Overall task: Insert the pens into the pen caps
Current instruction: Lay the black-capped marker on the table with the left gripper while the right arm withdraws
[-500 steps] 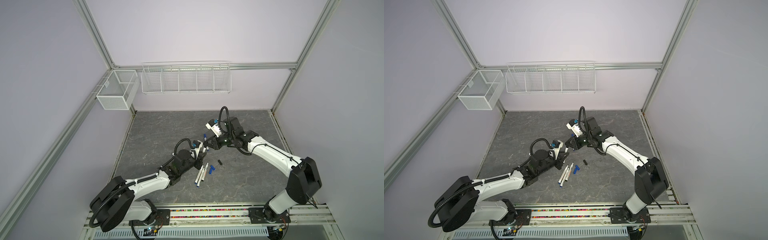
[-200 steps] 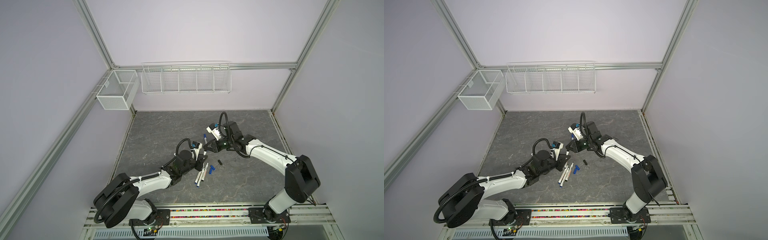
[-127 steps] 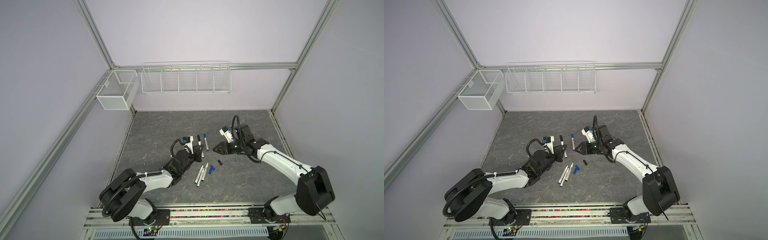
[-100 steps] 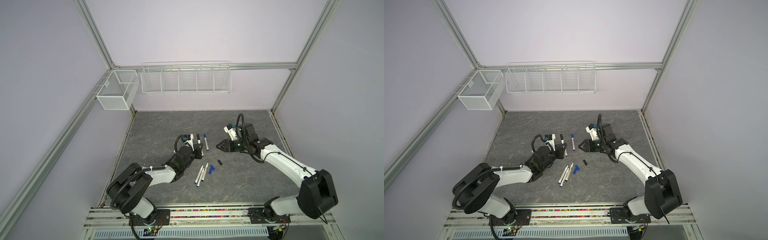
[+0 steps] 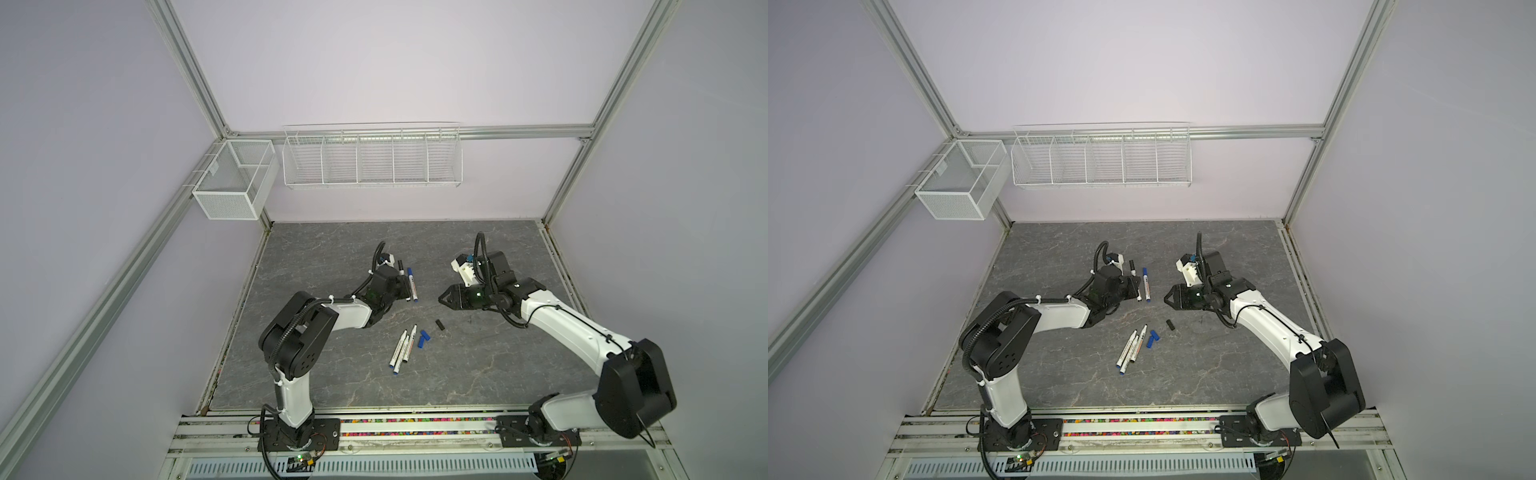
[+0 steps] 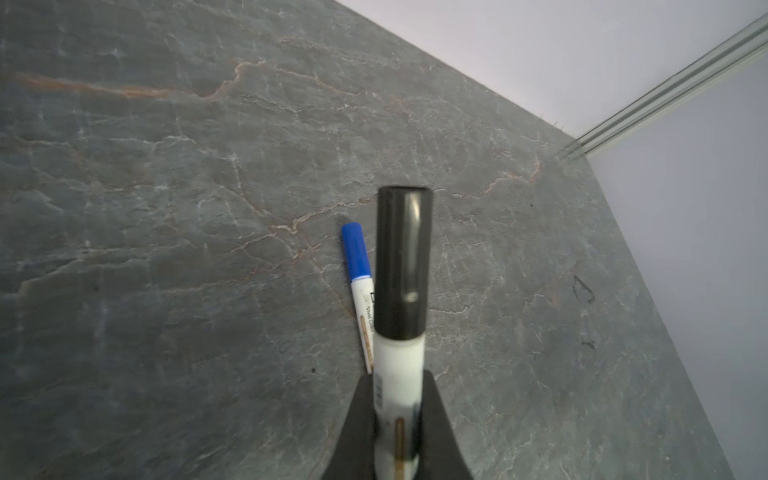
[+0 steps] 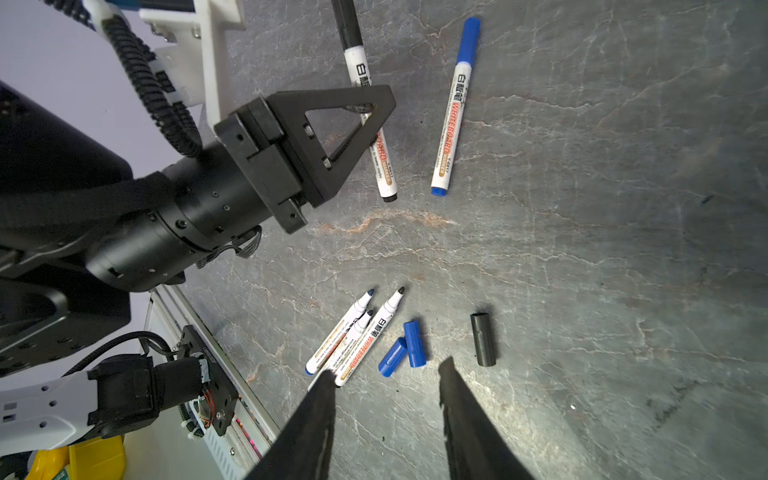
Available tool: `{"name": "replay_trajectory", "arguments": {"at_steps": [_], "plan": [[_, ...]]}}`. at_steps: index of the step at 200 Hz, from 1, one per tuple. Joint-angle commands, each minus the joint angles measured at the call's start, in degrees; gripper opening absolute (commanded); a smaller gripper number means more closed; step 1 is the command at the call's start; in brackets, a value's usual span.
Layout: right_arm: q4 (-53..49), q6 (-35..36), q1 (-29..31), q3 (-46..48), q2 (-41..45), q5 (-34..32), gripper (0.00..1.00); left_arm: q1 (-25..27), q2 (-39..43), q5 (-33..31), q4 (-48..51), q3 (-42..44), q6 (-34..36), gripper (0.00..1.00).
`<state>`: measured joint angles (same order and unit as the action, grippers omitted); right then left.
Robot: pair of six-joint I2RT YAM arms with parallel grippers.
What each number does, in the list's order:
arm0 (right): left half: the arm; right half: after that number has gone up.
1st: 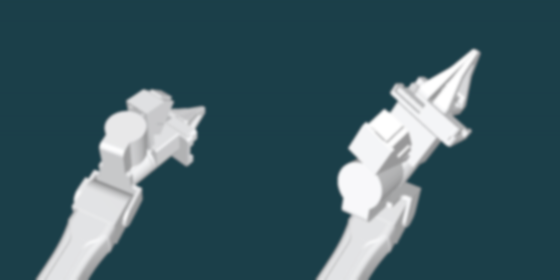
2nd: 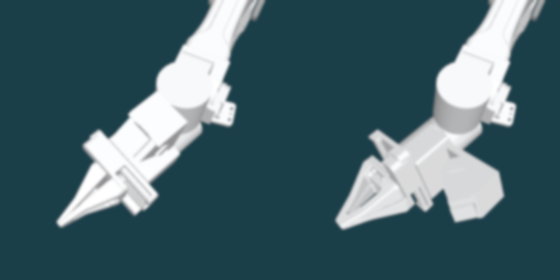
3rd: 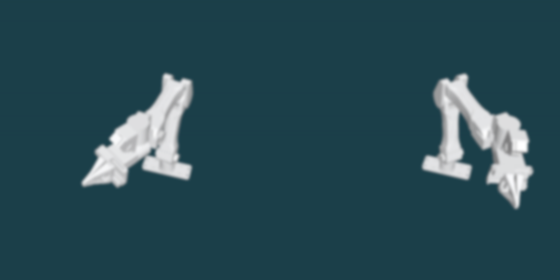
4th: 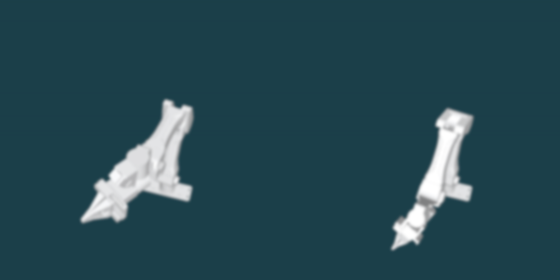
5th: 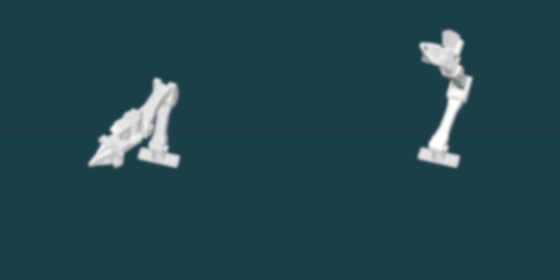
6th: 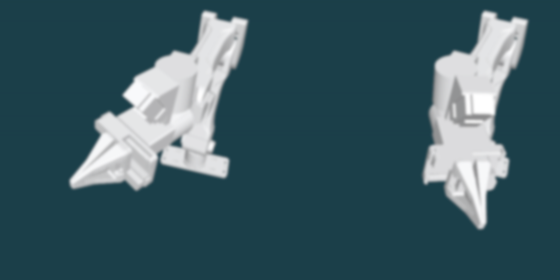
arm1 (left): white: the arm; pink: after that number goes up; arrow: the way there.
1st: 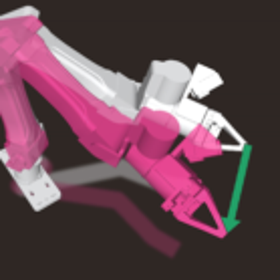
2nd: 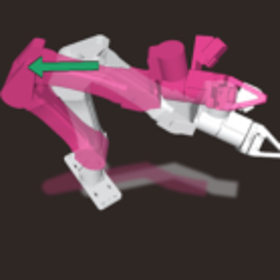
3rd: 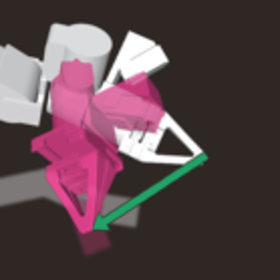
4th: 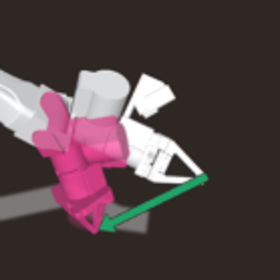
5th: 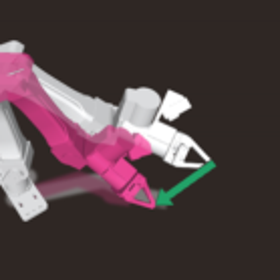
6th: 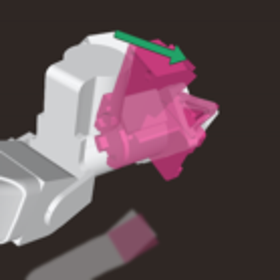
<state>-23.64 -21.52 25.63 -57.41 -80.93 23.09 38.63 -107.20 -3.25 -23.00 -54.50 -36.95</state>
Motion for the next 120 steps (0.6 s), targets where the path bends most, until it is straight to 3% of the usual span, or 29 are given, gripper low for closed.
{"name": "replay_trajectory", "arguments": {"at_steps": [1, 66, 78, 120], "plan": [[-1.6, 1.6, -0.1, 1.2, 0.7, -1.2, 0.44, 0.0, -1.3, -3.6, 8.0, -2.5, -2.1, 0.12], [-1.4, 1.4, -0.1, 1.8, 0.6, -1.5, 0.43, 0.0, -5.4, -2.5, 18.3, -8.7, -1.8, 0.24], [-1.4, 1.5, -0.1, 2.1, 0.8, -1.4, 0.43, 0.0, -6.1, -2.4, 20.1, -9.8, -1.8, 0.33], [-1.4, 1.6, -0.1, 2.6, 1.0, -1.2, 0.42, -0.2, -6.8, -2.2, 21.0, -10.4, -2.8, 0.38]]}}
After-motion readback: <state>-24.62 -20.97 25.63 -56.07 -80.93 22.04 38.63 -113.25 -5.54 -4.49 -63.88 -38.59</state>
